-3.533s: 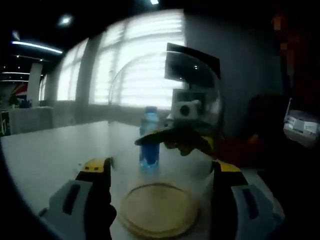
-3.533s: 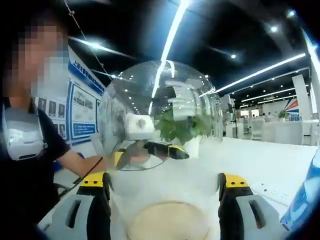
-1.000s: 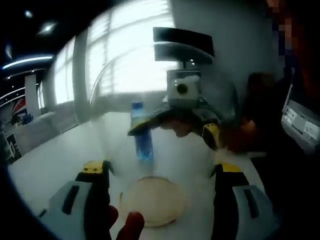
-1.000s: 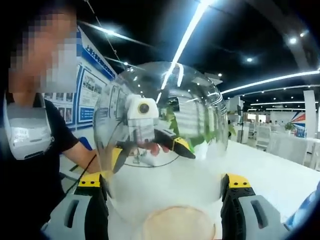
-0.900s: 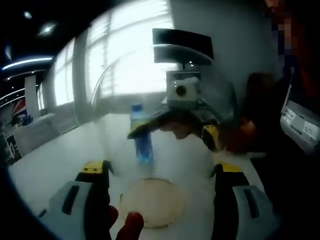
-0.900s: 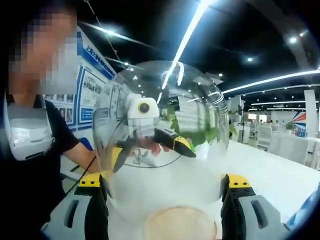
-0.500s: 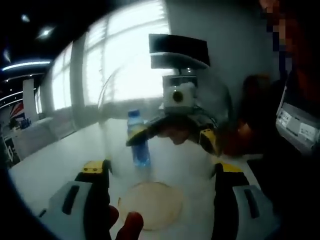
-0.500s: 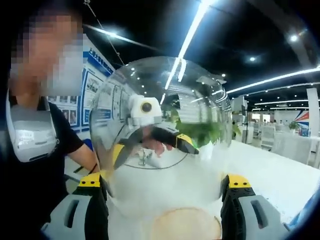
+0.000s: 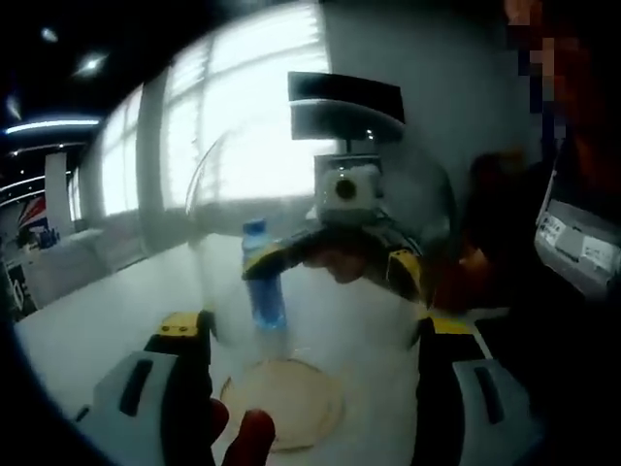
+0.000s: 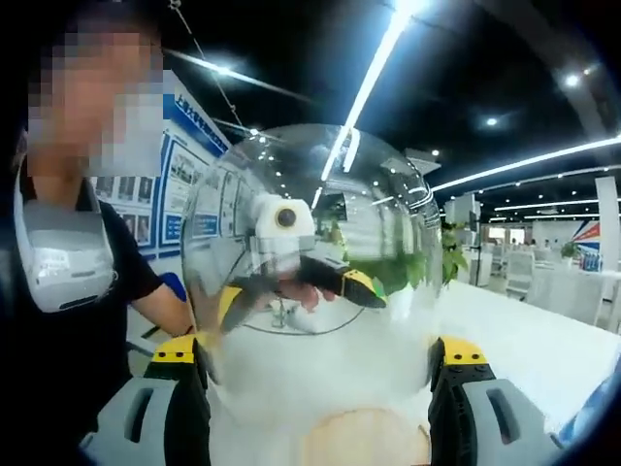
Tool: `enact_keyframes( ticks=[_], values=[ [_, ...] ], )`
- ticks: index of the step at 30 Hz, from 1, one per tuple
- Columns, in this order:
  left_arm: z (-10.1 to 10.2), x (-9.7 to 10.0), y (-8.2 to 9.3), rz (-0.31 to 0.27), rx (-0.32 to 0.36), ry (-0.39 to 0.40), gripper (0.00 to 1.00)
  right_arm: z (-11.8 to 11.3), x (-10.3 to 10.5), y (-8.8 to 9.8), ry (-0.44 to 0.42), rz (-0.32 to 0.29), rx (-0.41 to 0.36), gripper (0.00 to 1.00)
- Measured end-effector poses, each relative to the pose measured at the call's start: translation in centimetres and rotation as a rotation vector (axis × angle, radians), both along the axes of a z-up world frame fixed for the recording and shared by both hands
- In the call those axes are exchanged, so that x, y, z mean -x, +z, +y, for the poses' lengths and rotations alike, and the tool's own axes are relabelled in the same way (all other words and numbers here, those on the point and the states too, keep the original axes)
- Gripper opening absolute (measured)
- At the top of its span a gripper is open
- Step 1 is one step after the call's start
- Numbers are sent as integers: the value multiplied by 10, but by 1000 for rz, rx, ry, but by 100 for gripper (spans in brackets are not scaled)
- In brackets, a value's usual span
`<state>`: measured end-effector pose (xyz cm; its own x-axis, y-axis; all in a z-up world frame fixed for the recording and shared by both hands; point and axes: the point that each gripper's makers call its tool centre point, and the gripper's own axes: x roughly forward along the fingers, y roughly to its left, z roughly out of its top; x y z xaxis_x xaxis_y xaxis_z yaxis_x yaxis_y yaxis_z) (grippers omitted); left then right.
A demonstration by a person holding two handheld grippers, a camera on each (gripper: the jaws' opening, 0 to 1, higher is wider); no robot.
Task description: Open the cover put in the Mizone put the cover back on
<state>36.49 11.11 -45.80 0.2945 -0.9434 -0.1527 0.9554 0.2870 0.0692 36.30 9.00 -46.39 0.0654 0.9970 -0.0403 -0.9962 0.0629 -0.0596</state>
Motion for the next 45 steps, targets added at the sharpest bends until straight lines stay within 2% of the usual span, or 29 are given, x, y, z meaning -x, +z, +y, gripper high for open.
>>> enact_keyframes(
  ticks=[5,11,20,29,34,42,45],
  values=[
    [-1,12,0,-25,-6,1,75,0,13,-2,0,-19,9,87],
    [-2,25,-3,-31,9,-1,76,1,25,-7,1,-8,13,87],
    [1,27,-9,-23,-11,5,77,6,28,-14,0,-4,28,88],
    [0,28,-3,-35,17,0,78,6,29,-11,0,-1,12,88],
    [-2,39,2,-71,35,-6,78,4,39,-10,0,-23,24,88],
    [-9,54,-5,-60,6,4,78,-1,56,-12,-6,-42,42,88],
    [-10,63,-6,-70,26,1,78,-2,64,-14,-11,-45,48,88]
  ],
)
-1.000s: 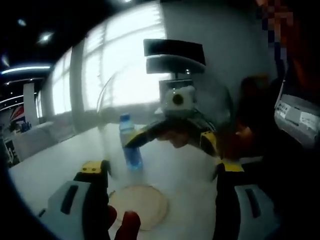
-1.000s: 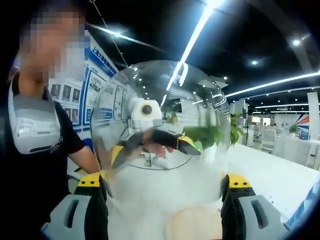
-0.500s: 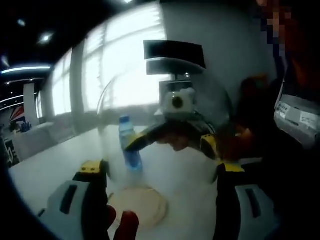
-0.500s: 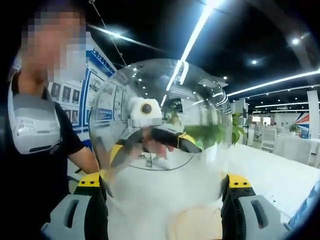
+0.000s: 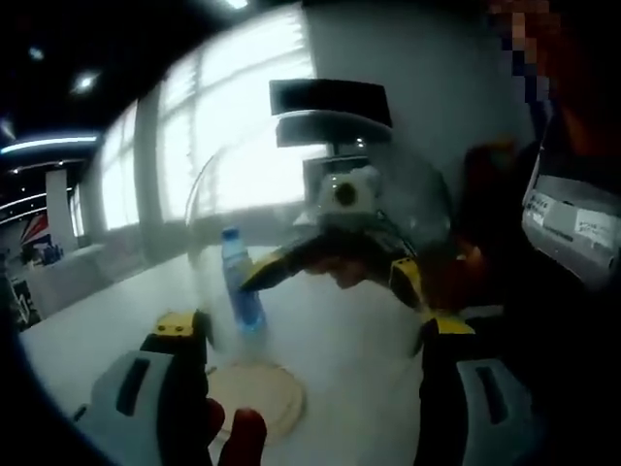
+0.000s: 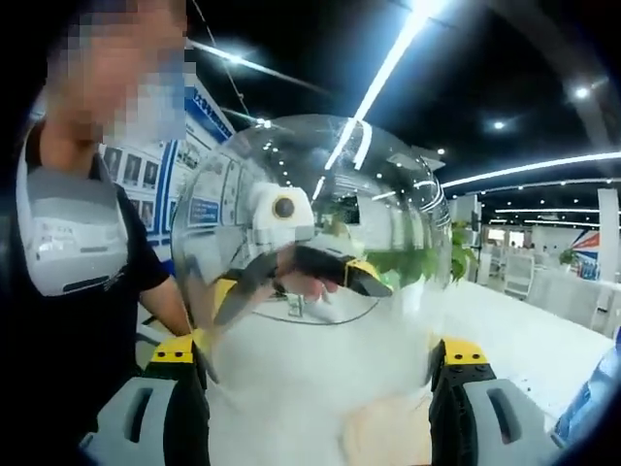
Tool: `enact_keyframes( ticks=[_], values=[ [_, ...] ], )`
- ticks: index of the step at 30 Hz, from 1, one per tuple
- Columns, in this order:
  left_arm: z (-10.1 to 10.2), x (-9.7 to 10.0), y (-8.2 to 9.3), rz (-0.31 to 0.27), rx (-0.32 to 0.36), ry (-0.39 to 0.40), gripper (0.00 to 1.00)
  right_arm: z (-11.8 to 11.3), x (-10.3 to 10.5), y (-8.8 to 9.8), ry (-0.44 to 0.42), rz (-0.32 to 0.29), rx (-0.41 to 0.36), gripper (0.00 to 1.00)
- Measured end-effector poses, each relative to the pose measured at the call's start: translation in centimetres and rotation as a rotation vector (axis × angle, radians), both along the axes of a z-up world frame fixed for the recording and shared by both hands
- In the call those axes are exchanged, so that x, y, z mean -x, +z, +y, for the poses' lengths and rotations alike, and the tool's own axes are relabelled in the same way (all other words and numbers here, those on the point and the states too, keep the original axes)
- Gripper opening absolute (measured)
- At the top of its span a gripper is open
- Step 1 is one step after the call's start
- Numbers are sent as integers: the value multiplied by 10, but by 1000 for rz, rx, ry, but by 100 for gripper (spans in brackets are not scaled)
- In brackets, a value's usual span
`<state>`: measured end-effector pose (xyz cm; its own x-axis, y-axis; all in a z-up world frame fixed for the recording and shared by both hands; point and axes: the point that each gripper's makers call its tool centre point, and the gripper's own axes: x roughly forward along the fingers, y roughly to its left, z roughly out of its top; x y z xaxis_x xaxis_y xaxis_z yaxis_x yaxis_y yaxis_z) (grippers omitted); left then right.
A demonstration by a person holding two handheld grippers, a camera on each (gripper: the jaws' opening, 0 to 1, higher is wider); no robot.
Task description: Open the cover put in the Mizone put the cover back on
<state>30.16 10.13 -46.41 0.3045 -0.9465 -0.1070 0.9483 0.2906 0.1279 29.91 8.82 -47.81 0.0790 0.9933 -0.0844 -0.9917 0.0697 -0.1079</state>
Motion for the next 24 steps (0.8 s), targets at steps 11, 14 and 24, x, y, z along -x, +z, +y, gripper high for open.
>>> enact_keyframes(
  ticks=[11,14,24],
  values=[
    [0,20,-5,19,67,0,79,-1,21,-2,-11,9,-33,88],
    [1,26,-5,24,103,-5,80,0,27,-3,-20,8,-42,88],
    [-1,49,-8,29,130,16,81,1,47,-7,-15,18,-66,88]
  ],
)
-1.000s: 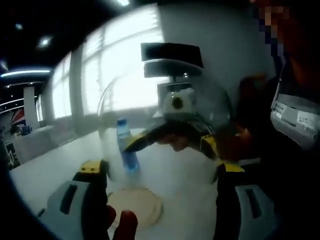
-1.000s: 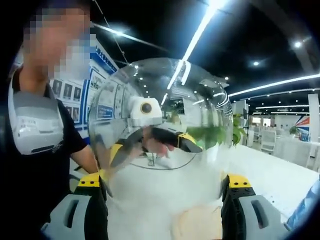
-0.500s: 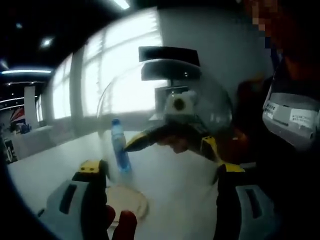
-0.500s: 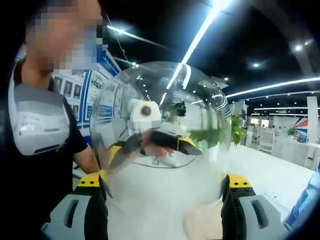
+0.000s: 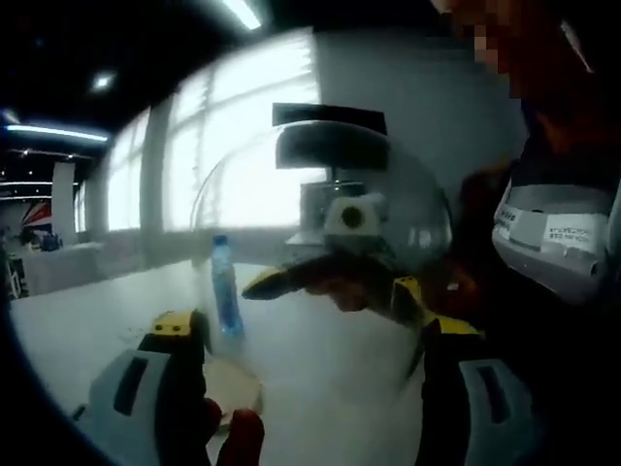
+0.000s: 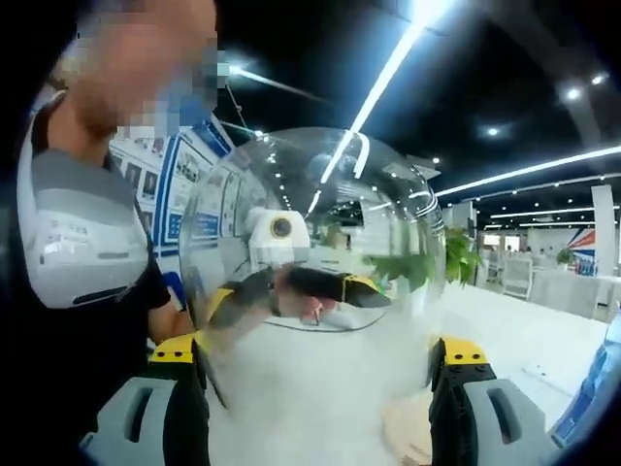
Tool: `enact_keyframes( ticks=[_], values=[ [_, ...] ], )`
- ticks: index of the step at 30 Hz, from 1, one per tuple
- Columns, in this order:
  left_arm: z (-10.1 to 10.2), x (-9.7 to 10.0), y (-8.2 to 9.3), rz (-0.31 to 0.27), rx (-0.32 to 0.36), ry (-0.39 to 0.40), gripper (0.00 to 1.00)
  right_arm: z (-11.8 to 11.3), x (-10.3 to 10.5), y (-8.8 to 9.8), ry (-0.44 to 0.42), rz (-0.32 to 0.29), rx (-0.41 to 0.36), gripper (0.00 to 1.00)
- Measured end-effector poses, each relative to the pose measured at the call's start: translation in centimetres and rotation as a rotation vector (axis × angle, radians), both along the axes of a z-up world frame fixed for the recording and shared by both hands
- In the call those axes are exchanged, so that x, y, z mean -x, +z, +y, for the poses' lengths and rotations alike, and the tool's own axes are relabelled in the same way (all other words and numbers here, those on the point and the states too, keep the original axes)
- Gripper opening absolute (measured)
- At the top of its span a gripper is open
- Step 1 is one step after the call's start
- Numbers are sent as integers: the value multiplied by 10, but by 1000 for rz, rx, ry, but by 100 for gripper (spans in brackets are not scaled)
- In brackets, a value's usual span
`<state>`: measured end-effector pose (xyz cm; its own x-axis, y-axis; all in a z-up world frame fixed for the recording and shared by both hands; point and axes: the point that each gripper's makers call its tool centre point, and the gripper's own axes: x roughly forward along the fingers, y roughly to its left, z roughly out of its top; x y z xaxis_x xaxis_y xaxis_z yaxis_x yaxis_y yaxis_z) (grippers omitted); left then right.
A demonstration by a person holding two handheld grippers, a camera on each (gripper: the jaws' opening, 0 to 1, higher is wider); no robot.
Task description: Open the cover put in the Mizone put the cover back on
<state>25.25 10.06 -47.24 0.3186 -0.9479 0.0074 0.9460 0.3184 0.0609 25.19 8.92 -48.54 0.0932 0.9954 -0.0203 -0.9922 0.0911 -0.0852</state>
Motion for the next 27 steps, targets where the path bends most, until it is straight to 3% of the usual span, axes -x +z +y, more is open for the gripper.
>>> enact_keyframes(
  ticks=[12,15,27],
  values=[
    [1,17,-10,33,29,19,81,3,18,-9,5,40,-30,88],
    [1,16,-11,66,56,23,81,3,17,-9,5,62,-44,88],
    [3,10,-15,93,104,37,81,3,13,-13,10,107,-93,88]
  ],
)
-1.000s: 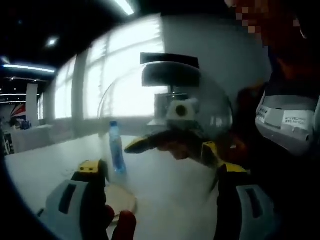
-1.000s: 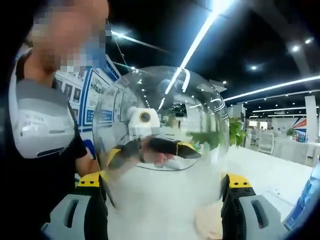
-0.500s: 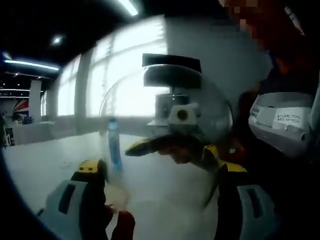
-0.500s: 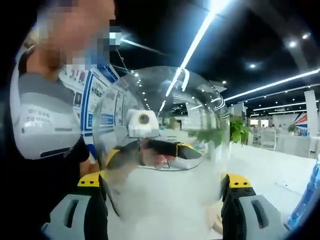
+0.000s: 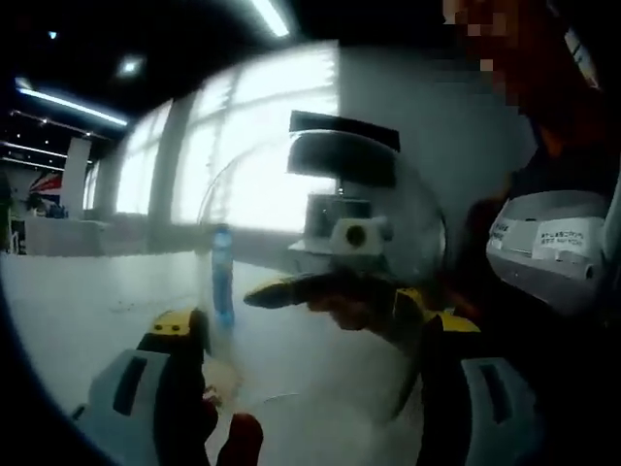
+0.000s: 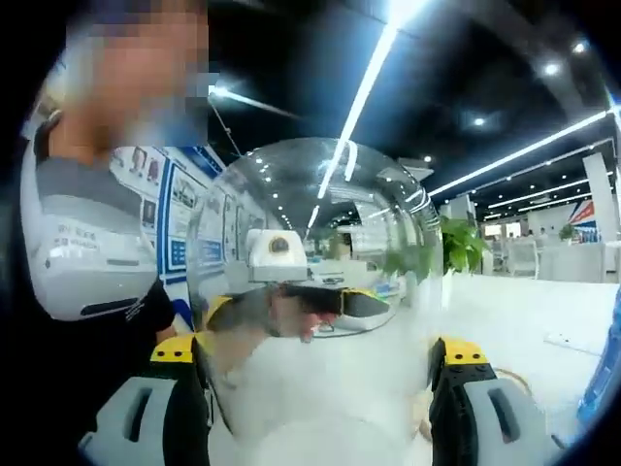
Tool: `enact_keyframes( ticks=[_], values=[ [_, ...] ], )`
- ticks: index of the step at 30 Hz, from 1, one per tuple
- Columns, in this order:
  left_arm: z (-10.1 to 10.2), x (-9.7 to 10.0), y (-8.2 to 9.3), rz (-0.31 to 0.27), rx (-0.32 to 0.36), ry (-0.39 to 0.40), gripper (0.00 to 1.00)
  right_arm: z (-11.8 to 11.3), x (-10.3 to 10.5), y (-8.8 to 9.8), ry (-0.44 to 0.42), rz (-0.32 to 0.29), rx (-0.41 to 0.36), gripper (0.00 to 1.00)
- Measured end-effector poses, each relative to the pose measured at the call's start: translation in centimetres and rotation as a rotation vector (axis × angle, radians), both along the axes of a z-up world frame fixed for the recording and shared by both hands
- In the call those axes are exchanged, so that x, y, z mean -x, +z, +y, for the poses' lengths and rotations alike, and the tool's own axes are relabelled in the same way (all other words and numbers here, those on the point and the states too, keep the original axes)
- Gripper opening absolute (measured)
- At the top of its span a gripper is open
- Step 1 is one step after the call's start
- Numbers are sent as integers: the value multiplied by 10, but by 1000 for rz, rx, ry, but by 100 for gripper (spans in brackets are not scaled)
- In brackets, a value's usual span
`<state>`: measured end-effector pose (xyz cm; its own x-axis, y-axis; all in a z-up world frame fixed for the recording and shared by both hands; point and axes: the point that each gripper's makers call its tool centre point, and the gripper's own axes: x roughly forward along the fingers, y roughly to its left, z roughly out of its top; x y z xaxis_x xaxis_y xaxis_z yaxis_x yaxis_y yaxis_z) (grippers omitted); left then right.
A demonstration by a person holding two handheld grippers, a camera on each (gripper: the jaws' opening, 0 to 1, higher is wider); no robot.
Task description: Open the cover put in the Mizone put the cover back on
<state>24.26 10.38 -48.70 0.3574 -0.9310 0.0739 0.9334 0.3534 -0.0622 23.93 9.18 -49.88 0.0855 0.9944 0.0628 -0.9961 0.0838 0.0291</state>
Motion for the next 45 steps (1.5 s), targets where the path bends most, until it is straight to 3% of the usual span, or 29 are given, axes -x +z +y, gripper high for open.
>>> enact_keyframes(
  ticks=[8,24,31,36,40,45],
  values=[
    [0,-1,1,-15,37,13,81,-6,-1,3,2,1,-118,88],
    [1,0,3,-17,85,23,82,-7,0,6,-10,-4,-143,88],
    [6,1,2,-11,32,12,79,-8,0,6,-16,-10,-150,86],
    [10,5,6,-54,-2,16,76,-12,1,7,-25,-23,-154,84],
    [20,8,9,-85,-6,31,72,-18,3,7,-38,-47,-147,80],
    [40,6,9,-53,28,76,70,-27,5,9,-49,-69,-150,74]
  ],
)
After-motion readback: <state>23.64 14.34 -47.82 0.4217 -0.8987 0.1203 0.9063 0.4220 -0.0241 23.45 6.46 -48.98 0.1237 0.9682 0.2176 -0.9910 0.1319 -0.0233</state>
